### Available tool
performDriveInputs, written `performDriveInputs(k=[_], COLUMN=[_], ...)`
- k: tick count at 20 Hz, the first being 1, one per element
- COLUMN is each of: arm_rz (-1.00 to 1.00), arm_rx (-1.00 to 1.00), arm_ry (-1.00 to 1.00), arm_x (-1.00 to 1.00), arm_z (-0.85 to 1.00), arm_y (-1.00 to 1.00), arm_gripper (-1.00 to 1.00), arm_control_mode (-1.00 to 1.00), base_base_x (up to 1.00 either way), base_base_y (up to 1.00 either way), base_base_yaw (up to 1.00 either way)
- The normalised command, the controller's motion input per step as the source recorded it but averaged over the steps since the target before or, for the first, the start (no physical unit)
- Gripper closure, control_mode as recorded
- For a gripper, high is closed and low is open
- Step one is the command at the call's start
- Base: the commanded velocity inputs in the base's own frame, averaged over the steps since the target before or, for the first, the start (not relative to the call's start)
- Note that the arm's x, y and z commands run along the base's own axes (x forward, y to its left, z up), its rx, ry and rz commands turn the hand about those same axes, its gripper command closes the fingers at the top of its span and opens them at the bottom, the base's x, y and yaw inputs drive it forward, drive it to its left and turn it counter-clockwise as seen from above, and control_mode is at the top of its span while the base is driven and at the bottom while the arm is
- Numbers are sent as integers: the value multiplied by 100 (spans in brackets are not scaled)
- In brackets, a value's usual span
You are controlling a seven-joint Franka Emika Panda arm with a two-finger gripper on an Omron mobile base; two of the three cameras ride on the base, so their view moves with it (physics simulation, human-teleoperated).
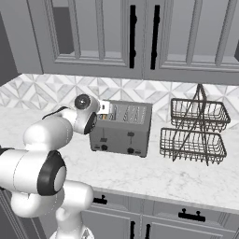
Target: Start the toaster. Once the lever pops up, take the bread to the plate on the dining counter.
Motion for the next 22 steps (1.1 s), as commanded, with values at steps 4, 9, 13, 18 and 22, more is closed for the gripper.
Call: performDriveInputs(k=[4, 9, 13, 18, 22], arm_rz=[0, 0, 0, 0, 0], arm_rx=[0, 0, 0, 0, 0], arm_ry=[0, 0, 0, 0, 0], arm_x=[0, 0, 0, 0, 0], arm_z=[0, 0, 0, 0, 0], arm_y=[0, 0, 0, 0, 0], arm_gripper=[-100, -100, -100, -100, -100], arm_control_mode=[-100, -100, -100, -100, -100], base_base_x=[0, 0, 0, 0, 0], base_base_y=[0, 0, 0, 0, 0], base_base_yaw=[0, 0, 0, 0, 0])
